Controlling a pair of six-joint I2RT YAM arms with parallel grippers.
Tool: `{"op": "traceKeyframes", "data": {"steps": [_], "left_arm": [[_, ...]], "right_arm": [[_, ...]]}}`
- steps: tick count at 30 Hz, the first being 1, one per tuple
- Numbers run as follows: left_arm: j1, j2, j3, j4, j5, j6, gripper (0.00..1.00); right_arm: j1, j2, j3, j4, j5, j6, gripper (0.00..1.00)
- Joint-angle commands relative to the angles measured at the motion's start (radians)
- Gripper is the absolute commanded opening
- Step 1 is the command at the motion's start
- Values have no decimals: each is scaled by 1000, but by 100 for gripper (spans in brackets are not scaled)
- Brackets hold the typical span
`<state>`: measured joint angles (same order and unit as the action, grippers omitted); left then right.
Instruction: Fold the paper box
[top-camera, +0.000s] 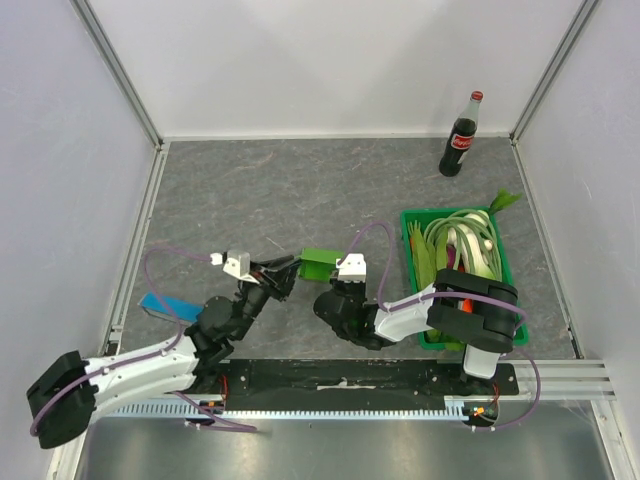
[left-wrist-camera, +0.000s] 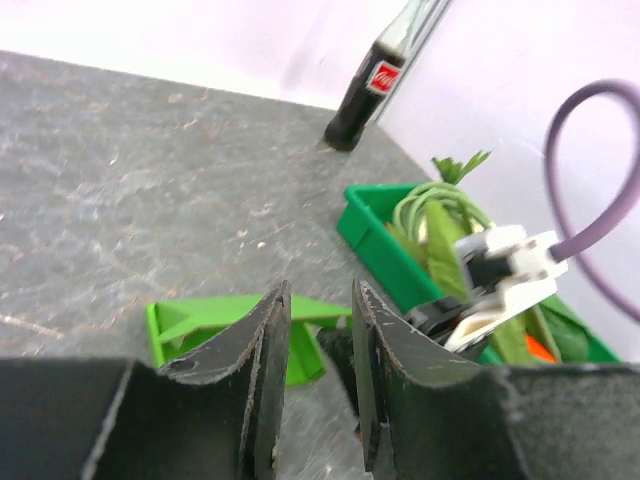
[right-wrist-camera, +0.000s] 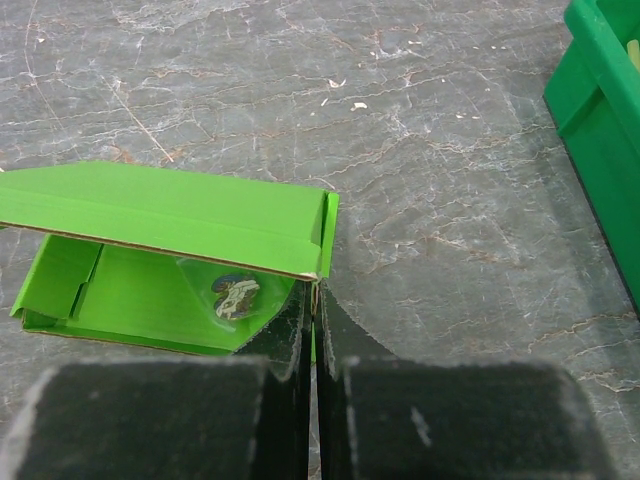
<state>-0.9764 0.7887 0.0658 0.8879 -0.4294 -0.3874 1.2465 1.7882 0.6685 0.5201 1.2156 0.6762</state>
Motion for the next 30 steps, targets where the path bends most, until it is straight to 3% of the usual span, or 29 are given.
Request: {"op": "traceKeyframes", "data": {"steps": [1, 4, 10, 23, 30], "left_arm": [[57, -48, 171, -289, 70, -56, 38], [180, 134, 343, -414, 233, -135, 35], [262, 506, 520, -361, 449, -166, 33], [263, 748, 362, -120, 451, -251, 28], [262, 793, 325, -63, 440, -258, 26]], "right_arm": [[2, 8, -7, 35, 21, 8, 0], [2, 7, -4, 37, 24, 3, 0], [4, -3, -4, 34, 33, -7, 0], [2, -16, -7, 3, 36, 13, 1], [4, -90, 9, -142, -22, 19, 29]]}}
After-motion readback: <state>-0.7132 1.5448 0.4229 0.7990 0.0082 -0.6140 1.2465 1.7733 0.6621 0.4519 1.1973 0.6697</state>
